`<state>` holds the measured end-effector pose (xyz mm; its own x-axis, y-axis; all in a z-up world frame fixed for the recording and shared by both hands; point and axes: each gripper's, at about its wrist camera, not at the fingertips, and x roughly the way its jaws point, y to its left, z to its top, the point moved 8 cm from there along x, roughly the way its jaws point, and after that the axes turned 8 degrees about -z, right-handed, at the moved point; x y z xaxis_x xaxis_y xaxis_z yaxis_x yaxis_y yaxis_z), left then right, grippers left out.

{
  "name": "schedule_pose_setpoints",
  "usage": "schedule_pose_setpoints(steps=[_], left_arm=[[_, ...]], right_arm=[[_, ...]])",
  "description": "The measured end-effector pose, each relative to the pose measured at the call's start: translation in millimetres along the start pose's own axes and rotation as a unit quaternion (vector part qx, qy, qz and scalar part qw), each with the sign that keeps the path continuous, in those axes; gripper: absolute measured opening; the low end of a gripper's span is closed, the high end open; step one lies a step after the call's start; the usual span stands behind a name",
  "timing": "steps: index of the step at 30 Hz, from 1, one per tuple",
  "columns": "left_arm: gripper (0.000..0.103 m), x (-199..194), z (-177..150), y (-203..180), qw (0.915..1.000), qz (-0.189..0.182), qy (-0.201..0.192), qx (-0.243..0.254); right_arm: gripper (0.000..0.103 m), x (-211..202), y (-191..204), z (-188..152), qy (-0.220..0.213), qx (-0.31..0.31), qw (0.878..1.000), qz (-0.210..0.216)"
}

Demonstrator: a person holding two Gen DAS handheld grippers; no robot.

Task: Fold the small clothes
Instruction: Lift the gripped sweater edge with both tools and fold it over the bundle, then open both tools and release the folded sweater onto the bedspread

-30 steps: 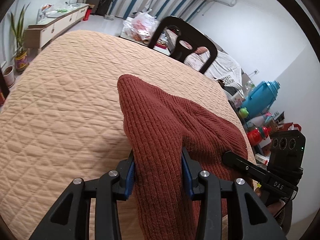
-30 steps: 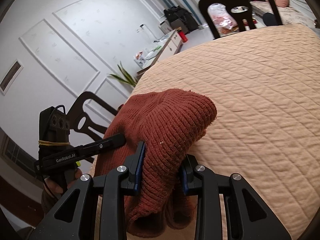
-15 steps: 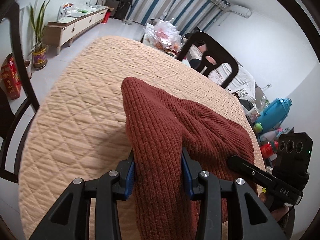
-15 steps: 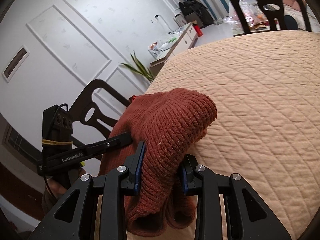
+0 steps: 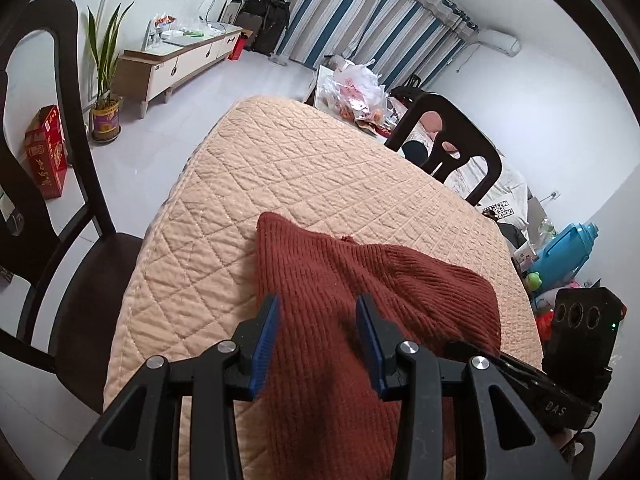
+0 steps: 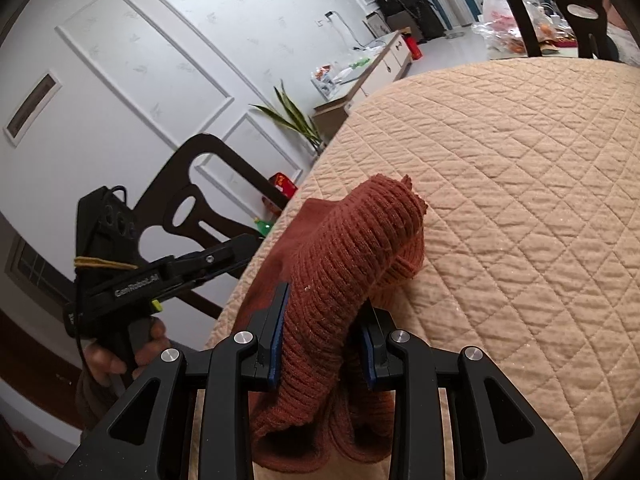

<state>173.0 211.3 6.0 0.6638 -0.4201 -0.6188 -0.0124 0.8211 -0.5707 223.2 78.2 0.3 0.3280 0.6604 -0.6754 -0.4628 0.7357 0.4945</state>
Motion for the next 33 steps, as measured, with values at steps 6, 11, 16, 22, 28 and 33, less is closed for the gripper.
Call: schedule_pose_setpoints(steps=[6,11,16,22,28,33], left_arm=[[0.042,7,-10,8,0.9999,0.000,0.015,-0.003],[0.042,14,-17,10,0.9996,0.009,0.025,0.001],[0.043,14,-21,10,0.9995,0.012,0.029,0.006],[0.055,7,-27,9,0.9986,0.040,0.026,0.024],[0.065,-10,-38,3,0.9954,0.079,0.009,0.054],[0.074,-21,-54,-9,0.9910,0.106,-0.001,0.082]], right_arm=[[0.031,2,-10,-3,0.006,0.007,1.000,-0.022],[0.034,7,-23,-10,0.019,0.007,0.999,-0.050],[0.037,7,-30,-14,0.018,0.000,0.997,-0.073],[0.048,4,-29,-14,0.008,-0.031,0.992,-0.119],[0.049,-12,-25,-18,-0.017,-0.055,0.985,-0.161],[0.049,-32,-14,-26,-0.046,-0.087,0.976,-0.192]])
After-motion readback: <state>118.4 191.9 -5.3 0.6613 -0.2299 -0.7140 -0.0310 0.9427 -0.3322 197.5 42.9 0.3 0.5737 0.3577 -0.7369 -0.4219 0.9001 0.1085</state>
